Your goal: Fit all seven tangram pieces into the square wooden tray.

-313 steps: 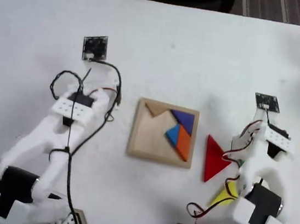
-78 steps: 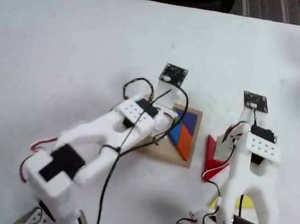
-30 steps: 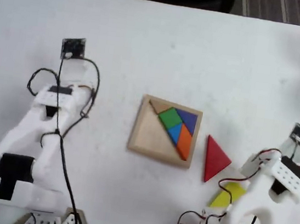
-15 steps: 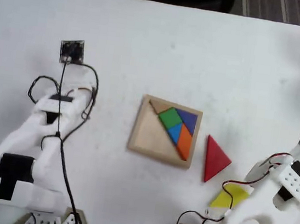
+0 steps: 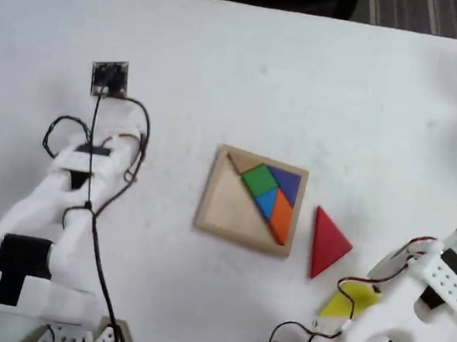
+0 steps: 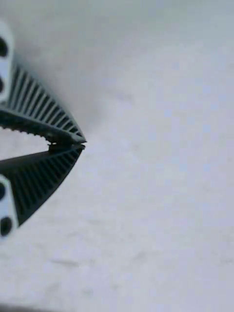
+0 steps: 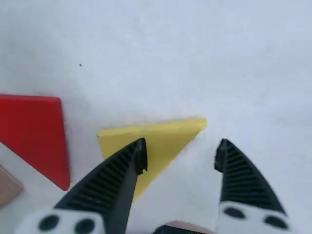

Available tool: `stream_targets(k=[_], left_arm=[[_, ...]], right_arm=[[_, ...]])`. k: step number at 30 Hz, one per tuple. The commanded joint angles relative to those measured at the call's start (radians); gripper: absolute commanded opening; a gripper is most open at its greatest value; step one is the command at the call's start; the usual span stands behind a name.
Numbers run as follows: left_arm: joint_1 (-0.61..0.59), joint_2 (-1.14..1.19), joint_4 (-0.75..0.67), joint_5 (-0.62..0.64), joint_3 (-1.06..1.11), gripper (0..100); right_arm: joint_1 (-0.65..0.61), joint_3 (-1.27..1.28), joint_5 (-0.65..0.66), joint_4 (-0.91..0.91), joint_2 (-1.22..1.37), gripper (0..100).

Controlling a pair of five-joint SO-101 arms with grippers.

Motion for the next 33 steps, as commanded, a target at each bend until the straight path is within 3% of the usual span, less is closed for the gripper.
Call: stream_targets(k=[1,4,5,11,13,17,19,25,33], left_arm=[[0.005,-0.054,-0.048,-0.011,-0.002,2],[0.005,-0.054,-0.049,-0.011,0.0,2],[0.005,-0.054,-0.049,-0.011,0.0,2],[0.005,-0.053,-0.049,-0.011,0.0,2],[0.005,-0.053,-0.049,-0.011,0.0,2],[0.005,-0.053,-0.049,-0.011,0.0,2],[0.005,-0.053,-0.049,-0.011,0.0,2],[0.005,-0.053,-0.049,-0.011,0.0,2],[0.005,-0.053,-0.049,-0.011,0.0,2]], right_arm=[[-0.039,0.0,0.298,-0.001,-0.031,27.9],[-0.122,0.014,0.7,0.004,-0.031,26.5],[-0.13,0.014,0.733,0.008,-0.031,26.0],[-0.194,0.015,0.647,0.013,-0.033,25.6],[-0.234,0.017,0.758,0.012,-0.031,25.6],[-0.291,0.018,1.135,0.114,-0.031,25.7],[-0.306,0.017,1.258,0.173,-0.031,25.7],[-0.315,0.037,1.195,0.177,-0.03,25.8],[-0.289,0.13,1.192,0.045,-0.03,27.5]])
